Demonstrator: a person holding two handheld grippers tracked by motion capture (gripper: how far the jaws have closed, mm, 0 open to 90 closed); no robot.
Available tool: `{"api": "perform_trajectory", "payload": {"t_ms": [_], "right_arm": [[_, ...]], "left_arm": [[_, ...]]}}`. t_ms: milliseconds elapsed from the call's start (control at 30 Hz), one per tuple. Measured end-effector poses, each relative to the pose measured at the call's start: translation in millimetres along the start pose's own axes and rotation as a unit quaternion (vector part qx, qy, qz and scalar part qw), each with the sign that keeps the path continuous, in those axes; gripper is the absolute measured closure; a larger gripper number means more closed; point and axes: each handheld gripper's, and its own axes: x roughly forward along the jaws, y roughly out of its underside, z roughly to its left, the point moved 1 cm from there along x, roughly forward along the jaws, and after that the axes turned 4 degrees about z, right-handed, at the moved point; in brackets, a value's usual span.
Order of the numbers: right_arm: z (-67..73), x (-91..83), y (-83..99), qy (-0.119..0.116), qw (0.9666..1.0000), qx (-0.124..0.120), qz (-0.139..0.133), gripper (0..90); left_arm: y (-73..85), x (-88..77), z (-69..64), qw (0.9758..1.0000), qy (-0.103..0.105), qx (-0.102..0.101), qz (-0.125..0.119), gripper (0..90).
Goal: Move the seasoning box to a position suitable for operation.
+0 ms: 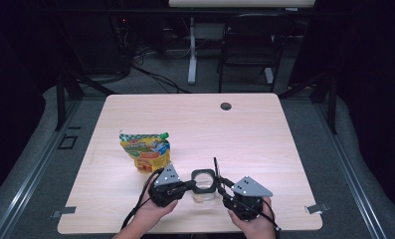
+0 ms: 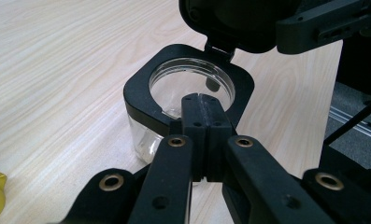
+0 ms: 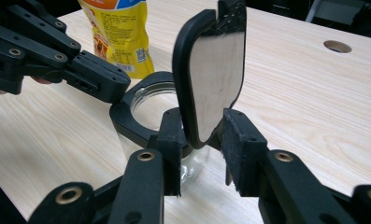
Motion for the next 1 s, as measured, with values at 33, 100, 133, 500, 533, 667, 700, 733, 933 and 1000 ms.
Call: {"api": "perform_trajectory", "payload": {"t_ms": [33, 100, 133, 500, 533, 667, 700, 733, 933, 1000], "right_arm": [[-0.6, -0.7, 0.5, 0.001, 1.0000, 0.003, 0.000, 69.6], [-2.0, -2.1, 0.8, 0.002, 1.0000, 0.009, 0.002, 70.0], [-2.4, -2.7, 1.2, 0.001, 0.9999, 0.015, 0.003, 70.4], [-5.8, -4.0, 4.4, -0.002, 0.9994, 0.033, 0.011, 70.3], [-5.8, -3.5, 4.4, -0.004, 0.9993, 0.034, 0.012, 68.7], [-2.8, 1.1, 3.9, -0.003, 0.9991, 0.043, 0.003, 61.0], [-2.0, 3.1, 3.6, -0.003, 0.9991, 0.043, 0.002, 60.9], [-1.3, 5.2, 3.2, -0.001, 0.9991, 0.042, 0.000, 60.9], [0.7, 12.6, 0.3, 0.003, 0.9991, 0.043, -0.003, 62.1], [-0.4, 14.2, -0.6, 0.007, 0.9990, 0.045, -0.001, 64.3]], "left_arm": [[0.1, 0.0, -0.1, 1.0000, 0.000, 0.001, 0.000, 90.0], [0.1, 0.0, 0.0, 1.0000, 0.000, 0.001, 0.000, 90.0], [0.2, 0.0, 0.0, 1.0000, 0.001, 0.000, -0.001, 90.0], [0.2, 0.0, 0.3, 1.0000, 0.002, -0.003, 0.000, 90.0], [0.2, 0.0, 0.4, 1.0000, 0.003, -0.003, -0.001, 90.0], [0.6, 0.0, 0.9, 0.9999, 0.003, -0.010, -0.002, 90.0], [0.8, 0.3, 1.0, 0.9999, 0.006, -0.010, -0.005, 90.0], [0.8, 0.3, 0.6, 0.9999, 0.004, -0.010, -0.005, 90.0], [1.6, -5.3, 1.5, 0.9999, -0.013, -0.011, -0.002, 90.0], [3.5, -9.8, 4.1, 0.9997, -0.019, -0.016, -0.007, 90.0]]}}
